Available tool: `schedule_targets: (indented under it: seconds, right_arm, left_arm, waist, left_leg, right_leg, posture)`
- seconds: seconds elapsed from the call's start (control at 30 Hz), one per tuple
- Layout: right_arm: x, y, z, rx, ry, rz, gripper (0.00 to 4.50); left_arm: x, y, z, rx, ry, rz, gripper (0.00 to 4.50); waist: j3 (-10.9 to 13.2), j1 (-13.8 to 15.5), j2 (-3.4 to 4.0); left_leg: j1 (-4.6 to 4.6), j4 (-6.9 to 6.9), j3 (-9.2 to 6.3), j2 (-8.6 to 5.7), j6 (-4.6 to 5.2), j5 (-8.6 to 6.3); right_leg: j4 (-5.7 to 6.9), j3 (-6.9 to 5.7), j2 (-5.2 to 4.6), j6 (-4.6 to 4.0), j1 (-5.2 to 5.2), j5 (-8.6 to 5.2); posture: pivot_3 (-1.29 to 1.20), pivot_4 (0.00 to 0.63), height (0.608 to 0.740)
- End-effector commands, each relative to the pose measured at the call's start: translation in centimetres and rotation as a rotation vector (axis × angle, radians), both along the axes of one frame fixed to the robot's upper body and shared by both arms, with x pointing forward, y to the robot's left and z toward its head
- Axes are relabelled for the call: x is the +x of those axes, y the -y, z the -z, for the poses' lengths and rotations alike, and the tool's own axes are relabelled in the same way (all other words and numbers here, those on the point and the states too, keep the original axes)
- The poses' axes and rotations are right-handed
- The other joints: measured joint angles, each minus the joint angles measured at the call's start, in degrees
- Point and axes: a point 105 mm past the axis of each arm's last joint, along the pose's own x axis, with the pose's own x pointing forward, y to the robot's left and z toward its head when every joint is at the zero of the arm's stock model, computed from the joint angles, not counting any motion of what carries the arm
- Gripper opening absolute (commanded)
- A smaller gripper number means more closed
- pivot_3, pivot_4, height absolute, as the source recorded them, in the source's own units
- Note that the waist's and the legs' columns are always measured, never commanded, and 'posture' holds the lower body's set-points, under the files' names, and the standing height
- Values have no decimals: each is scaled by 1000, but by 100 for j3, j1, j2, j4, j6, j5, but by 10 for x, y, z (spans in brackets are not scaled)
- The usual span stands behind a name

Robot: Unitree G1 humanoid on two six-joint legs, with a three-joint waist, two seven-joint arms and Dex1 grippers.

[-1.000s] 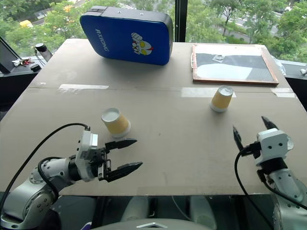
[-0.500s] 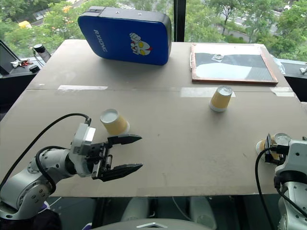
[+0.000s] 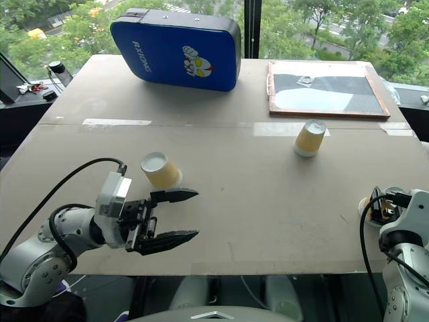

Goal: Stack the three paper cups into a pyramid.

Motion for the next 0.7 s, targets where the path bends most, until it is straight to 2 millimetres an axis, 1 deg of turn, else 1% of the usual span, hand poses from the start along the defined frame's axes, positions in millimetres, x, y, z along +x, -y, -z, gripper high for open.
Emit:
schedule_targets:
  seconds: [0.03, 0.13, 0.2, 0.27, 0.33, 0.37, 0.47, 0.5, 0.53, 0.6, 0.7]
  right_arm:
    - [-4, 1, -14, -32, 36, 9, 2242]
    - [-2, -2, -19, -72, 39, -30, 2239]
    - [7, -15, -29, -106, 69, -134, 2239]
    - [20, -45, -44, -129, 114, -334, 2239]
    - [30, -76, -54, -143, 136, -529, 2239]
    - [33, -88, -58, -148, 140, -599, 2239]
    - [45, -134, -68, -138, 155, -852, 2239]
    - [48, -145, -70, -140, 154, -908, 2239]
    - [52, -163, -69, -138, 140, -1006, 2239]
    - [56, -184, -66, -149, 111, -1113, 2239]
    - [70, -199, -62, -185, 92, -1157, 2239]
  left_arm:
    - [-6, 2, -12, -12, 61, 32, 4500]
    - [0, 1, -14, -38, 97, -17, 4500]
    - [4, 0, -14, -92, 116, -59, 4500]
    - [13, -8, -10, -147, 159, -157, 4500]
    - [13, -17, 0, -150, 136, -183, 4500]
    - [12, -20, 1, -166, 133, -191, 4500]
    - [10, -32, 8, -175, 128, -246, 4500]
    - [9, -35, 9, -181, 115, -262, 4500]
    - [8, -38, 10, -174, 111, -288, 4500]
    - [6, -42, 9, -168, 107, -319, 4500]
    - [-1, -39, 1, -157, 110, -329, 4500]
  waist:
    - [-1, -1, 1]
    - [-1, 1, 4]
    - [-1, 0, 6]
    - [-3, -29, 15]
    - [-3, -76, 15]
    - [-3, -113, 15]
    - [-2, -115, 10]
    - [-3, -108, 10]
    - [-2, -99, 10]
    - [0, -107, 5]
    - [2, -63, -10]
  left_leg:
    - [0, 0, 0, 0, 0, 0]
    - [0, 0, 1, 0, 0, 0]
    - [0, 0, 2, -1, 0, 0]
    - [1, 0, 3, -1, 0, 0]
    - [8, 1, 10, 0, 1, 0]
    - [8, 0, 7, 2, 1, 0]
    - [2, 0, -8, 6, 1, 0]
    - [0, 0, -8, 6, 1, 0]
    - [-2, 1, -7, 4, 1, 0]
    - [-3, 4, -4, 1, 2, -1]
    - [-6, 4, -9, 1, 3, -1]
  right_leg:
    - [0, 0, 0, 0, 0, 0]
    - [0, 0, 0, 0, 0, 0]
    - [-1, 2, -1, 1, 0, 0]
    - [0, 3, 0, 1, 0, 0]
    - [0, 16, 5, 2, 1, 1]
    - [0, 15, 11, 1, 0, 1]
    - [0, 1, 14, -1, 0, 0]
    - [-1, 1, 13, 0, -1, 0]
    - [-2, 1, 10, 0, 0, 0]
    - [-4, 3, 5, 0, -1, 1]
    - [-6, -4, 2, 0, -1, 1]
  posture:
    - [0, 150, 740]
    - [0, 150, 740]
    - [0, 150, 740]
    - [0, 150, 740]
    - [0, 150, 740]
    - [0, 150, 740]
    - [0, 150, 740]
    - [0, 150, 740]
    - [0, 150, 740]
    - [0, 150, 740]
    - [0, 150, 740]
